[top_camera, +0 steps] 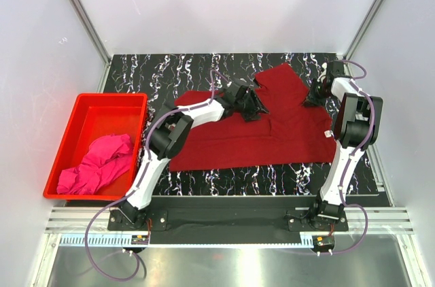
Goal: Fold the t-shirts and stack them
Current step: Fold the tshirt
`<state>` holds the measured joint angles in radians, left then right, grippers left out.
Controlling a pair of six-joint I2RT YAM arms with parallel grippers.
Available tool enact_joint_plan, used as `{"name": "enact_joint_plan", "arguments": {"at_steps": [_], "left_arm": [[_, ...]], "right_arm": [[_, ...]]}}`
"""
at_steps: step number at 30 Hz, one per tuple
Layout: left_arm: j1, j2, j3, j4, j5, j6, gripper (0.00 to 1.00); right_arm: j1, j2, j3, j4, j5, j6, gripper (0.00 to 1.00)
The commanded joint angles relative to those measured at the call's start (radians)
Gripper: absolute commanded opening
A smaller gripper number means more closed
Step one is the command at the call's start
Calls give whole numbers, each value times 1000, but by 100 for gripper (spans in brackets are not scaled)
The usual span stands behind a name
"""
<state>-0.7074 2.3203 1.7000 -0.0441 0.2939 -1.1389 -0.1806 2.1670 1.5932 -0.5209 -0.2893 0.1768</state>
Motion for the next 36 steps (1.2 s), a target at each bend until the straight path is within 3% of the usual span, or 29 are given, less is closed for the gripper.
{"name": "enact_joint_plan", "arguments": {"at_steps": [1,7,12,17,18,21,25,36], "left_arm": [[-10,33,59,18,4,-33,52],[-32,60,95,9,10,-67,51],[-37,88,113,13,19,-96,50],[-37,117,164,4,21,-94,43],[-37,126,182,-2,18,-93,40],[-37,136,200,-3,16,-78,30],[-43,131,231,-45,-2,-12,18],[-50,109,267,-108,-67,146,13]], "right_arm": [[9,-39,28,-8,19,-5,21],[9,-39,28,-11,12,0,27],[9,-36,30,-11,4,6,27],[9,-38,30,-11,3,9,16],[9,-38,31,-13,2,10,10],[9,-42,39,-18,2,15,9],[9,-64,45,-30,12,10,0],[6,-179,-65,24,64,20,0]]}}
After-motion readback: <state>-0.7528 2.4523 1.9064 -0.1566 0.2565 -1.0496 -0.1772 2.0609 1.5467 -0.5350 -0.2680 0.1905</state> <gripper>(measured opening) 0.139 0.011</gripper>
